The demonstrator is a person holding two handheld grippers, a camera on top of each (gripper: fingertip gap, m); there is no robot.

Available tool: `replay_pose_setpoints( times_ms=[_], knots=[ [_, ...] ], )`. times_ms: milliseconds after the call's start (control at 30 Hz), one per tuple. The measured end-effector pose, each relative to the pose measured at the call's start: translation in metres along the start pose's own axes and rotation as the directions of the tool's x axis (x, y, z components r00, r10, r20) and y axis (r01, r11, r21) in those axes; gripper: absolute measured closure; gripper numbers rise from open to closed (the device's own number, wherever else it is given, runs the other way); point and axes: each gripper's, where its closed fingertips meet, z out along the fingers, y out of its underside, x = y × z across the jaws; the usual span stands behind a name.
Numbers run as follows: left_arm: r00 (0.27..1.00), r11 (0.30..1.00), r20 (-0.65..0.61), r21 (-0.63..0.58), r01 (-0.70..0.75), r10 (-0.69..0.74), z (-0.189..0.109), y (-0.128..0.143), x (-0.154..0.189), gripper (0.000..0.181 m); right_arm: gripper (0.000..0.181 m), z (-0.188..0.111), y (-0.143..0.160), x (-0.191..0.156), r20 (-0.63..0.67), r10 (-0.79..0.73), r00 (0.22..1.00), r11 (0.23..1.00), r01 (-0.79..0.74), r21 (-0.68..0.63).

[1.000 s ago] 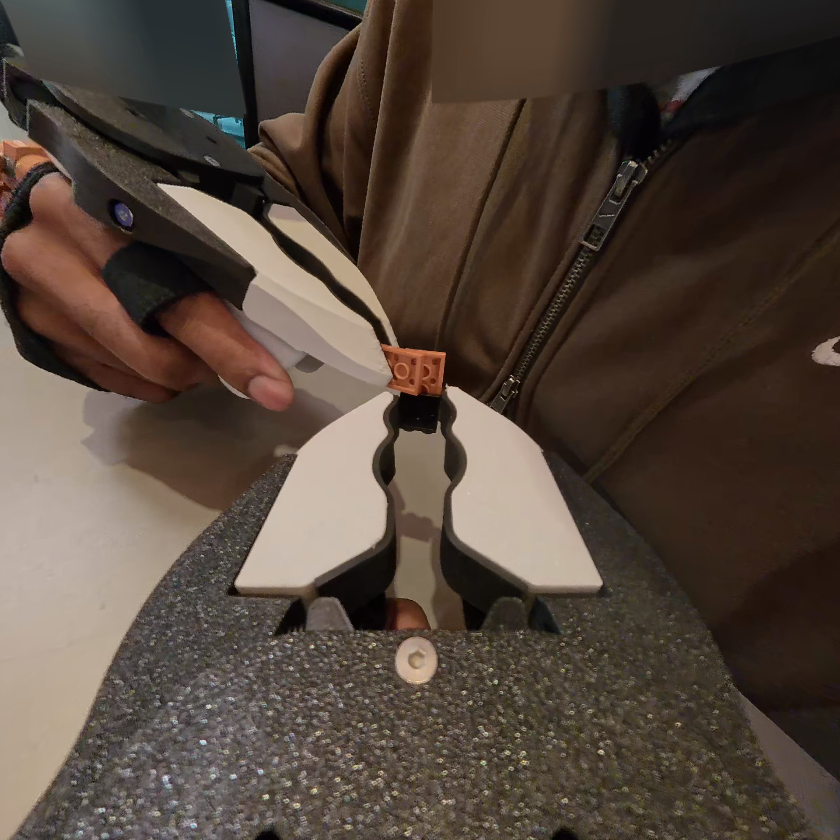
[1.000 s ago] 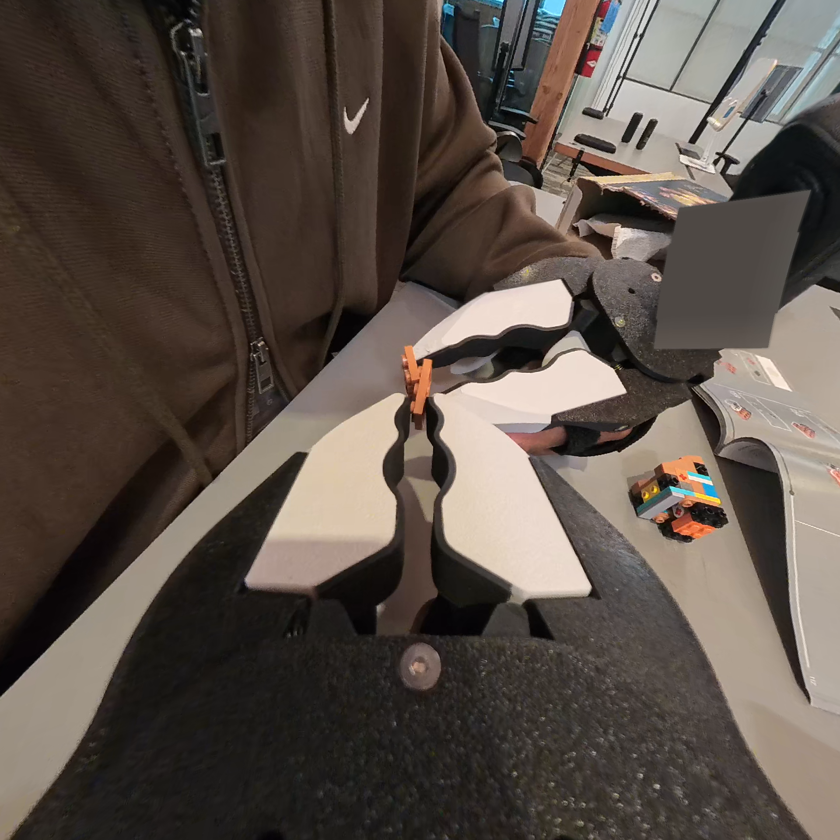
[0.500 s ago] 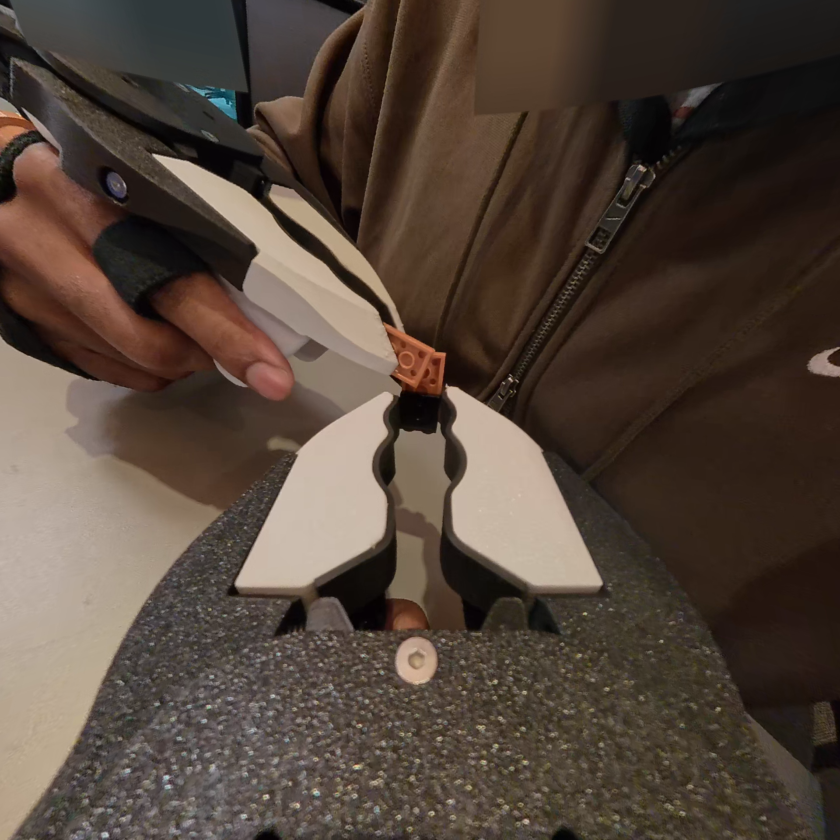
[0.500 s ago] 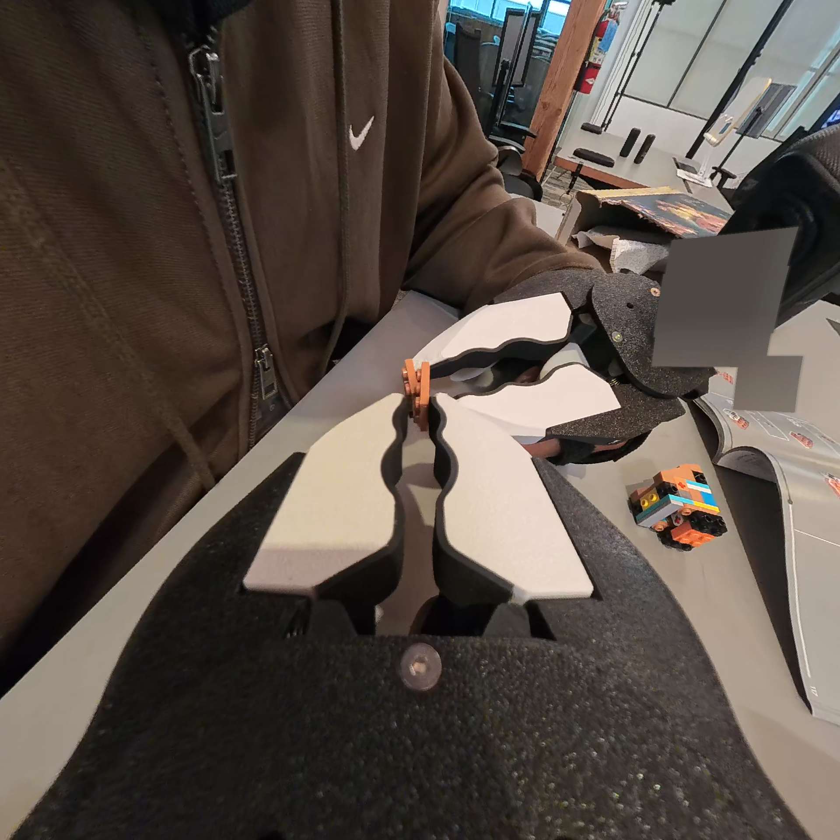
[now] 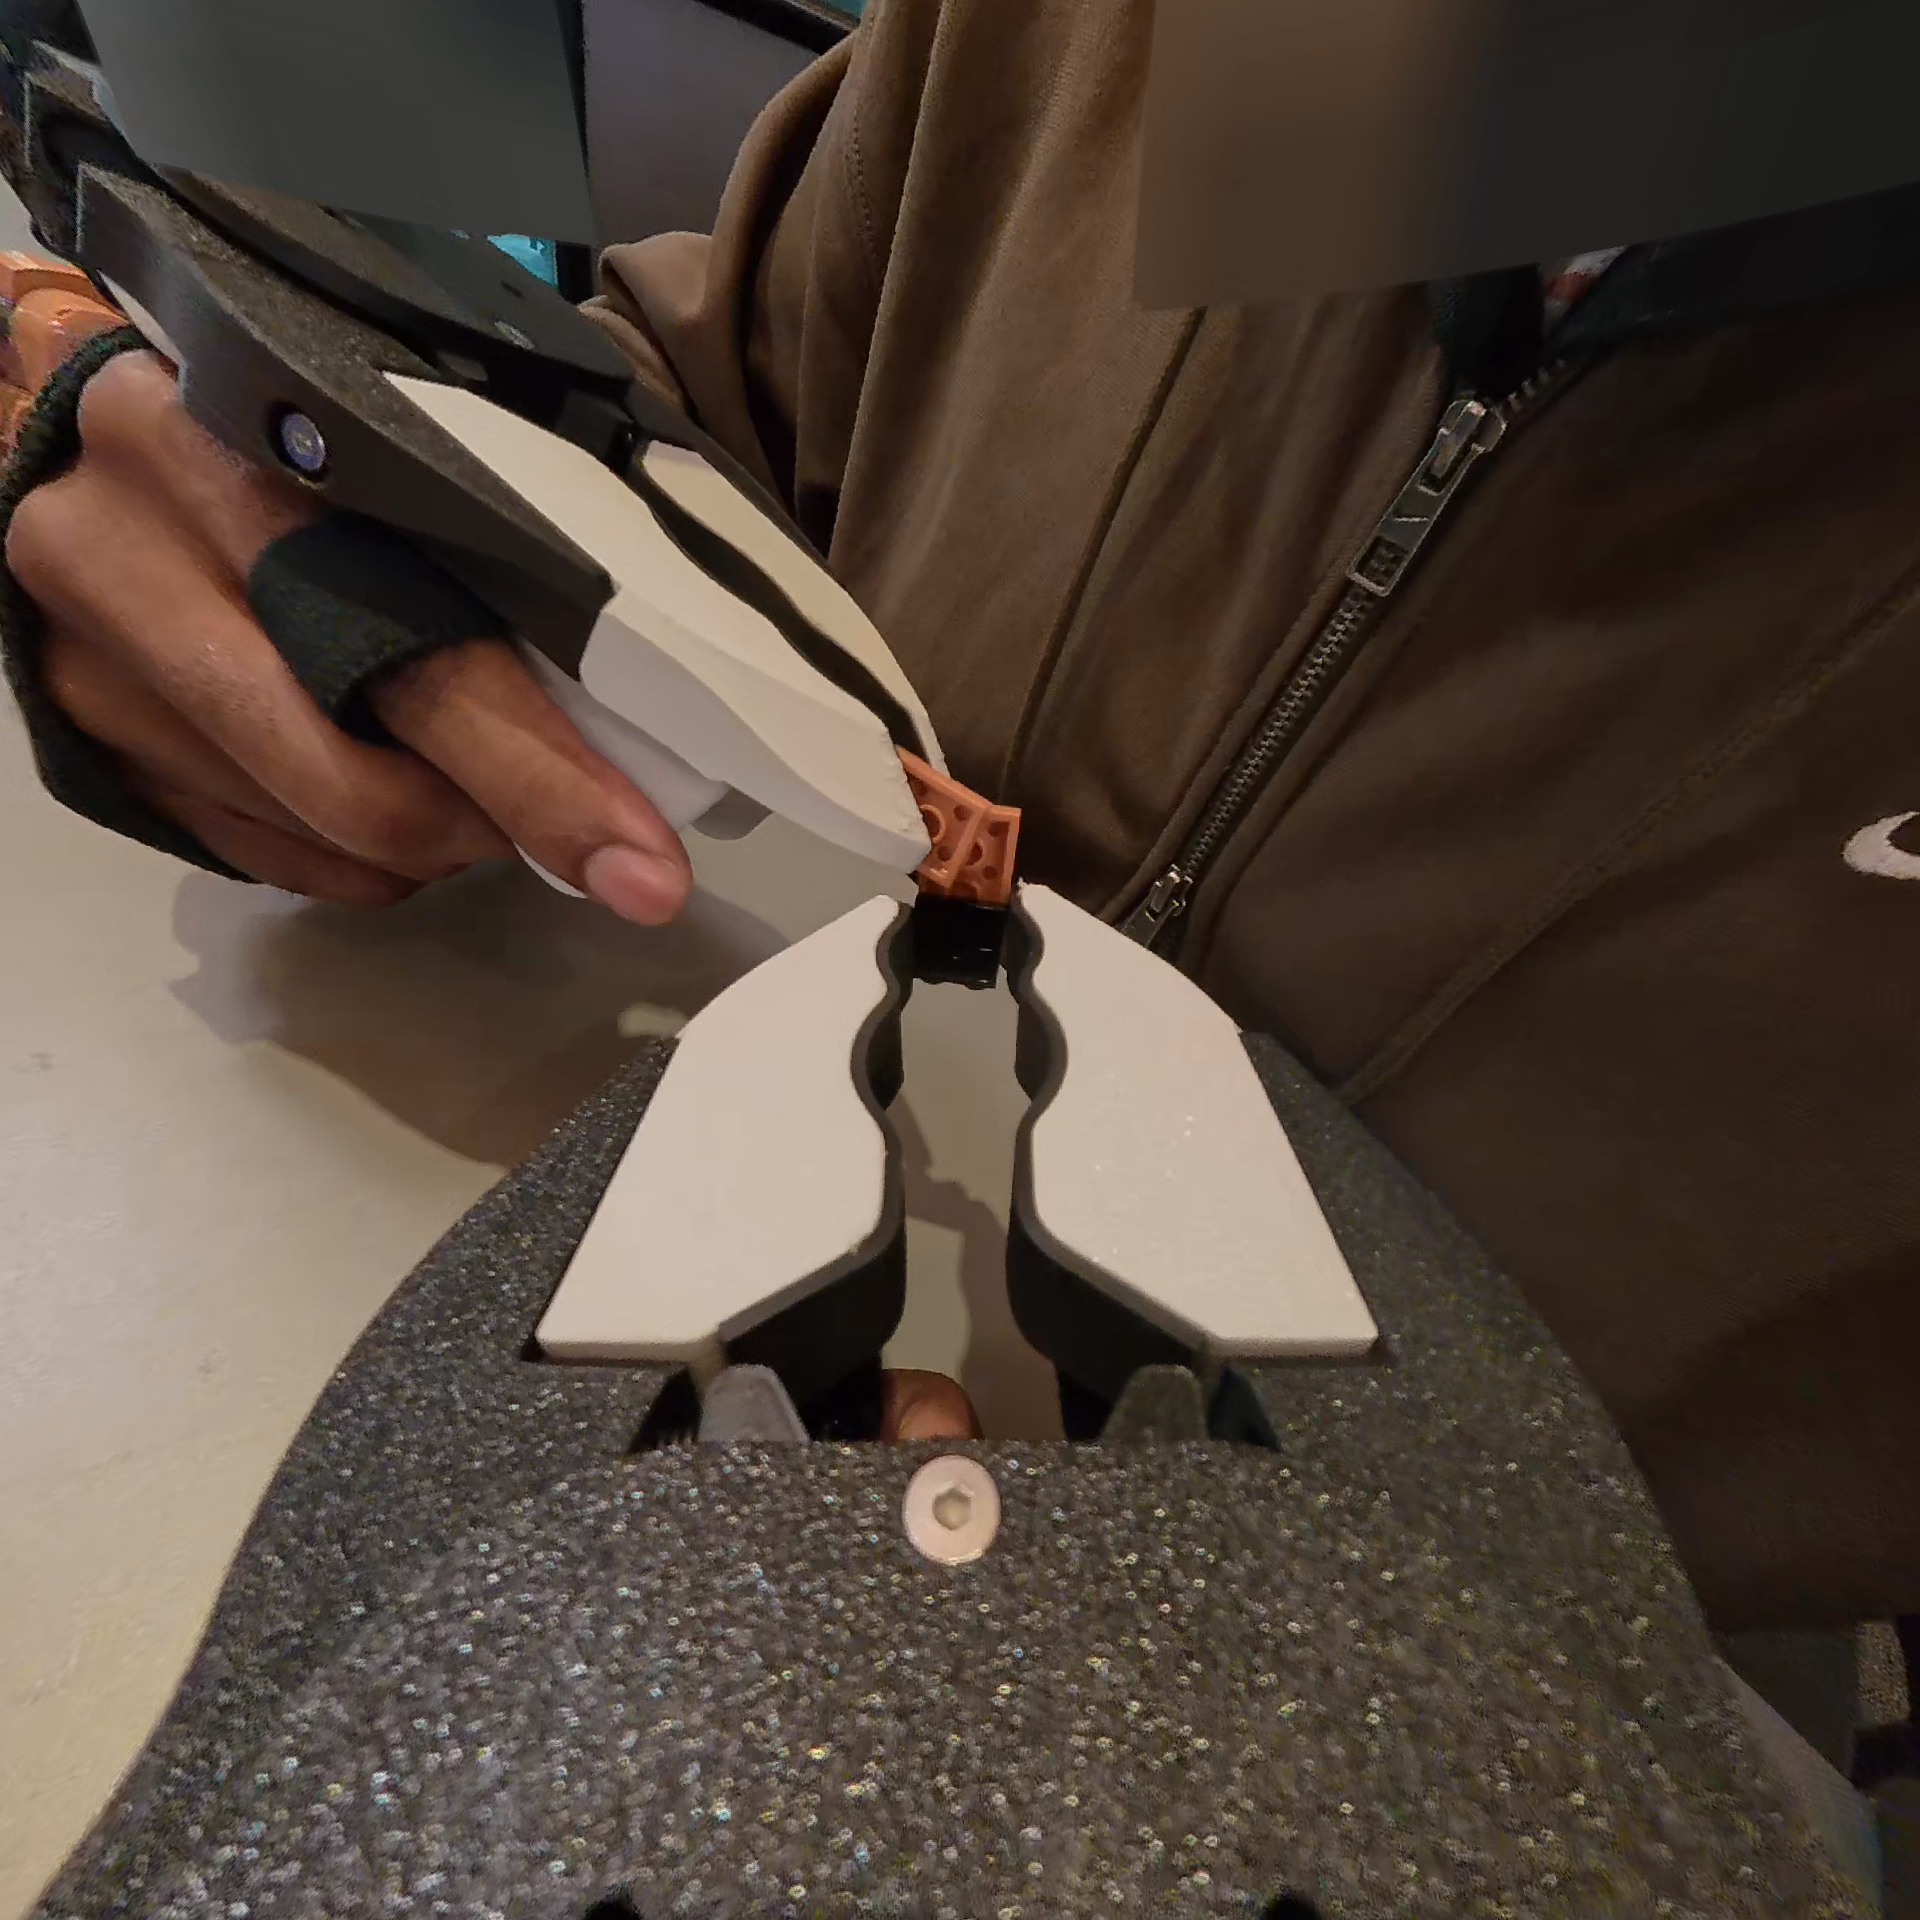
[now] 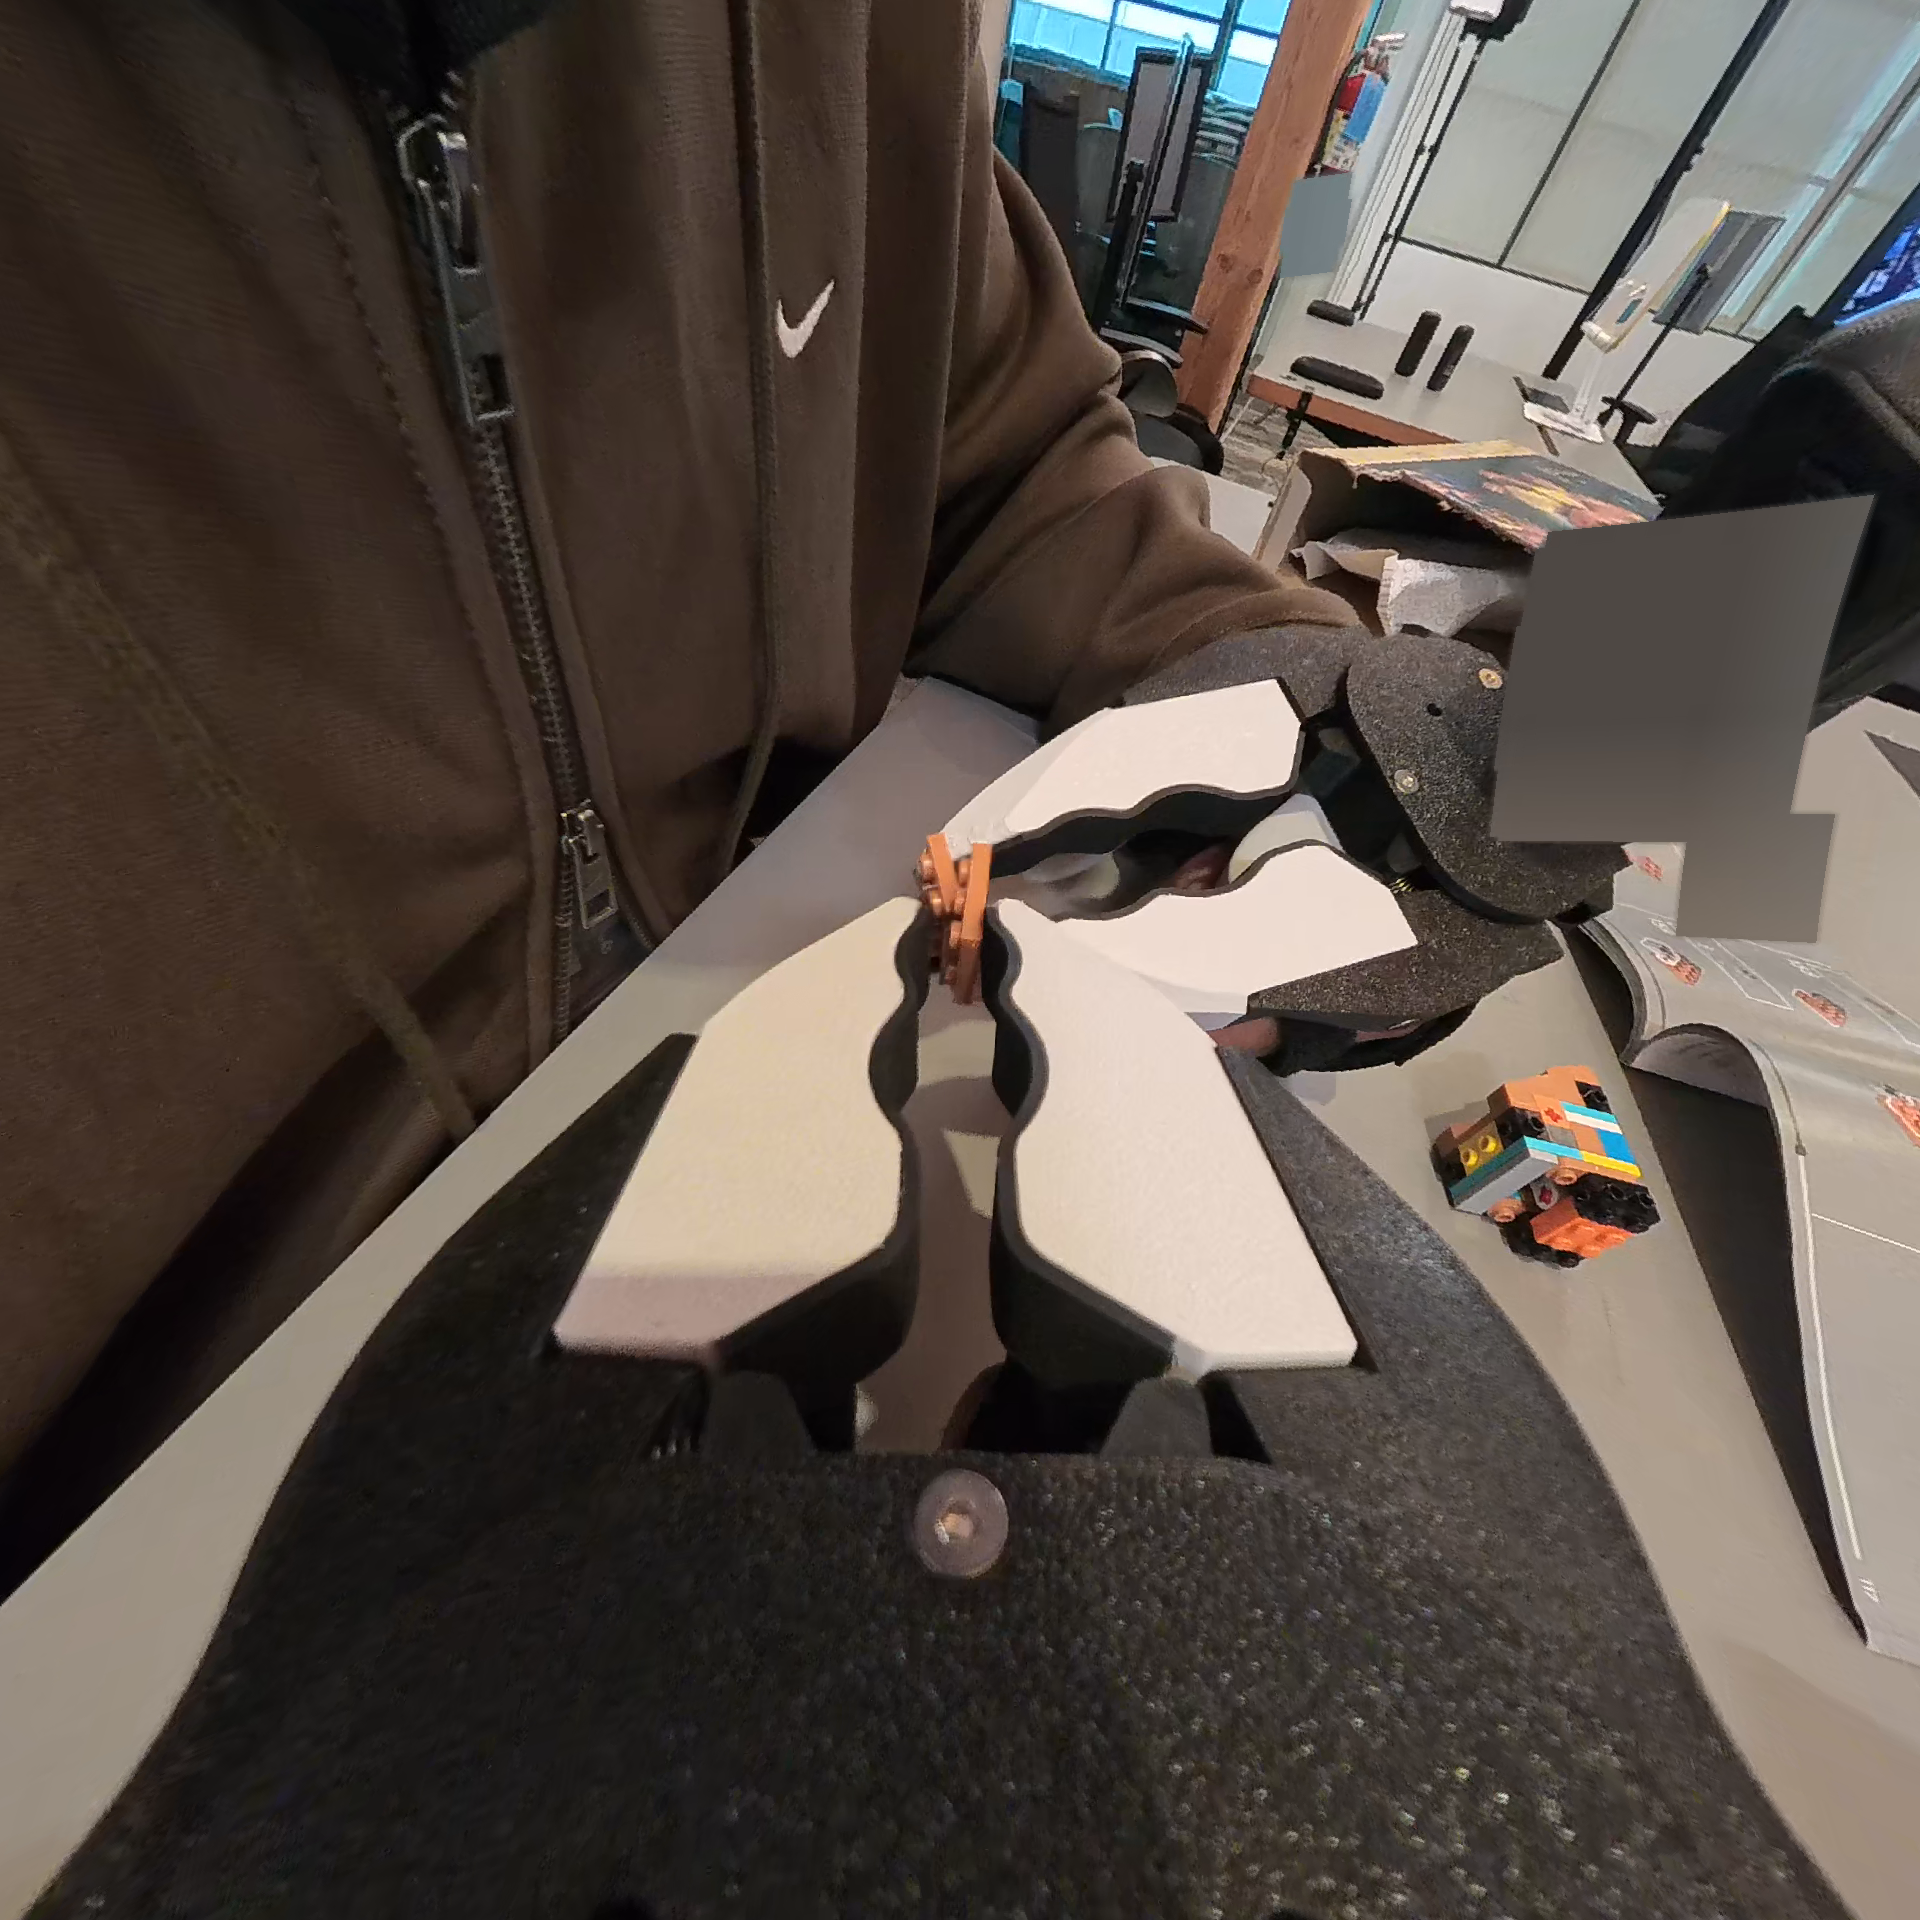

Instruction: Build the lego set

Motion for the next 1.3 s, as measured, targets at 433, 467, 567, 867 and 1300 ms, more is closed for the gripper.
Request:
replay_pose_setpoints(
  times_ms=[433, 467, 567, 867, 1300],
  knots=[
    [0.965, 0.993, 0.262, 0.108, -0.051, 0.022, -0.026, -0.015, -0.021, 0.150, 0.173, -0.014, 0.001, 0.030, -0.189, 0.019, 0.982, 0.999, -0.011, 0.046],
    [0.943, 0.993, 0.330, 0.092, -0.074, 0.040, -0.030, -0.015, -0.027, 0.149, 0.173, -0.016, 0.001, 0.034, -0.213, 0.018, 0.977, 0.999, -0.008, 0.049],
    [0.842, 0.988, 0.524, 0.011, -0.155, 0.127, -0.040, -0.014, -0.042, 0.148, 0.173, -0.021, -0.001, 0.046, -0.296, 0.016, 0.955, 0.999, 0.000, 0.053],
    [0.541, 0.926, 0.758, -0.235, -0.296, 0.365, -0.054, -0.013, -0.063, 0.172, 0.173, -0.023, 0.001, 0.073, -0.468, 0.057, 0.882, 0.998, -0.059, 0.009],
    [0.610, 0.922, 0.715, -0.129, -0.365, 0.341, -0.043, -0.013, -0.057, 0.173, 0.173, -0.016, 0.000, 0.062, -0.342, 0.192, 0.920, 0.981, -0.183, 0.059]
  ],
)
